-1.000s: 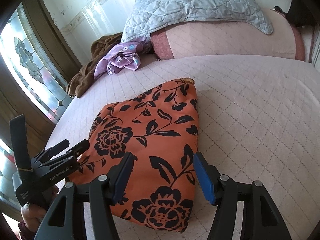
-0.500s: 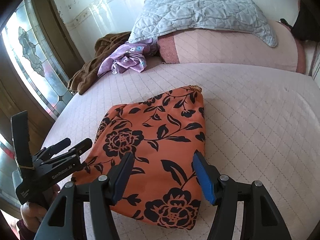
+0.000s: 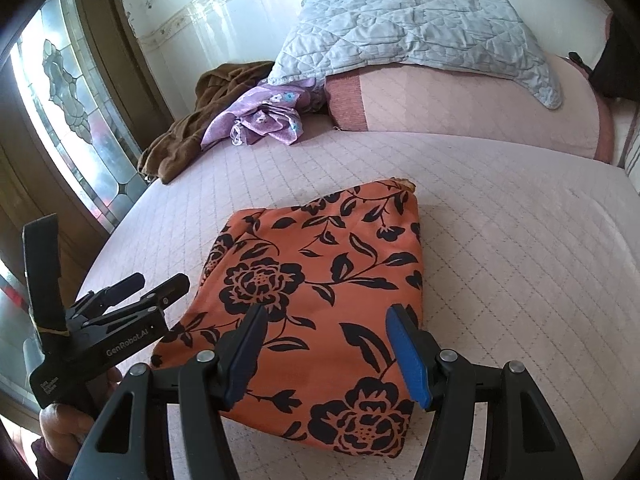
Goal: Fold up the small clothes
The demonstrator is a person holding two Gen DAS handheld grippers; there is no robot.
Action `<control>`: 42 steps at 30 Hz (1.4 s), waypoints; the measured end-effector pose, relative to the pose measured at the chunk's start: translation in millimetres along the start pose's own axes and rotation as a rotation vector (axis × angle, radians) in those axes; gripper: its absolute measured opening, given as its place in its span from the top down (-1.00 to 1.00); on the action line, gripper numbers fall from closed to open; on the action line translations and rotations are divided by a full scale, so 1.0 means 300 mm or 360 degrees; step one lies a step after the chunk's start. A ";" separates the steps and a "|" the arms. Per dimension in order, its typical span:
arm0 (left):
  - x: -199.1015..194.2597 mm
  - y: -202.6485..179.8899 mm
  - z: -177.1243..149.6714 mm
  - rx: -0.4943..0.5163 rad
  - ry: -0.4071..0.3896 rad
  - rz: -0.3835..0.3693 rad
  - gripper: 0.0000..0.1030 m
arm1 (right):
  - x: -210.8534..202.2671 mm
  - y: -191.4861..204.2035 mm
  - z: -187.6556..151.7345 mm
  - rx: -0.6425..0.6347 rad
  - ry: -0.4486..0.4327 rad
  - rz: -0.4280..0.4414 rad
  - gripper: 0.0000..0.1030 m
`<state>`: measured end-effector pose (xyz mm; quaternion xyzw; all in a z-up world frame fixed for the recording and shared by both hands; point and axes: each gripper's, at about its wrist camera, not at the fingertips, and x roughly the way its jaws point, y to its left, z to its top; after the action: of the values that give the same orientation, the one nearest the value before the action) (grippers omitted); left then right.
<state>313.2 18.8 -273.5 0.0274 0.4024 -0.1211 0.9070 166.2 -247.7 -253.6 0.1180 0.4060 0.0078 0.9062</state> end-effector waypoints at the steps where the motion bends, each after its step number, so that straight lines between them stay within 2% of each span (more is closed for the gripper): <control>1: 0.001 0.000 0.001 -0.0001 0.0002 -0.0001 -0.54 | 0.003 0.001 0.000 0.0001 0.0001 0.0000 -0.27; 7: 0.023 -0.015 0.005 0.0008 0.0046 -0.0046 -0.54 | 0.027 -0.023 0.002 0.0035 0.0016 0.0000 -0.30; 10: 0.061 -0.017 0.008 -0.0024 0.0154 -0.0182 -0.54 | 0.054 -0.057 0.003 0.0073 0.0039 0.0009 -0.33; 11: 0.080 -0.013 0.011 -0.0047 0.0211 -0.0268 -0.54 | 0.069 -0.079 0.005 0.0103 0.0059 0.0016 -0.33; 16: 0.142 0.023 0.021 -0.0122 0.0358 -0.0484 -0.54 | 0.131 -0.210 0.007 0.0285 0.0144 0.0090 -0.33; 19: 0.175 0.048 0.019 -0.0212 0.0426 -0.0597 -0.54 | 0.175 -0.295 0.003 0.0422 0.0198 0.0166 -0.35; 24: 0.227 0.082 0.023 -0.0296 0.0512 -0.0720 -0.54 | 0.306 -0.411 -0.020 0.0692 0.0307 0.0407 -0.44; 25: 0.241 0.085 0.021 -0.0321 0.0536 -0.0774 -0.54 | 0.334 -0.428 -0.027 0.0754 0.0324 0.0449 -0.45; 27: 0.266 0.083 0.013 -0.0350 0.0584 -0.0834 -0.54 | 0.398 -0.443 -0.047 0.0868 0.0361 0.0602 -0.48; 31: 0.282 0.055 0.002 -0.0325 0.0601 -0.0825 -0.51 | 0.444 -0.406 -0.038 0.0898 0.0278 0.0726 -0.51; 33: 0.277 0.043 0.001 -0.0305 0.0577 -0.0821 -0.51 | 0.465 -0.359 -0.022 0.0841 0.0278 0.0684 -0.51; 35: 0.265 0.024 0.002 -0.0274 0.0527 -0.0789 -0.18 | 0.472 -0.306 -0.011 0.0736 0.0268 0.0624 -0.44; 36: 0.259 0.013 0.004 -0.0245 0.0503 -0.0750 -0.02 | 0.471 -0.283 -0.005 0.0681 0.0261 0.0562 -0.26; 38: 0.244 -0.011 0.011 -0.0200 0.0462 -0.0717 0.12 | 0.456 -0.255 -0.002 0.0601 0.0242 0.0500 0.11; 40: 0.224 -0.048 0.020 -0.0148 0.0414 -0.0702 0.27 | 0.421 -0.239 0.000 0.0559 0.0194 0.0472 0.22; 42: 0.189 -0.096 0.031 -0.0079 0.0350 -0.0707 0.34 | 0.386 -0.223 0.005 0.0519 0.0153 0.0445 0.25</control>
<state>349.6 -21.8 -307.6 -0.0710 0.4977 -0.3038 0.8093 239.3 -300.2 -352.4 0.3177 0.4242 0.0733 0.8448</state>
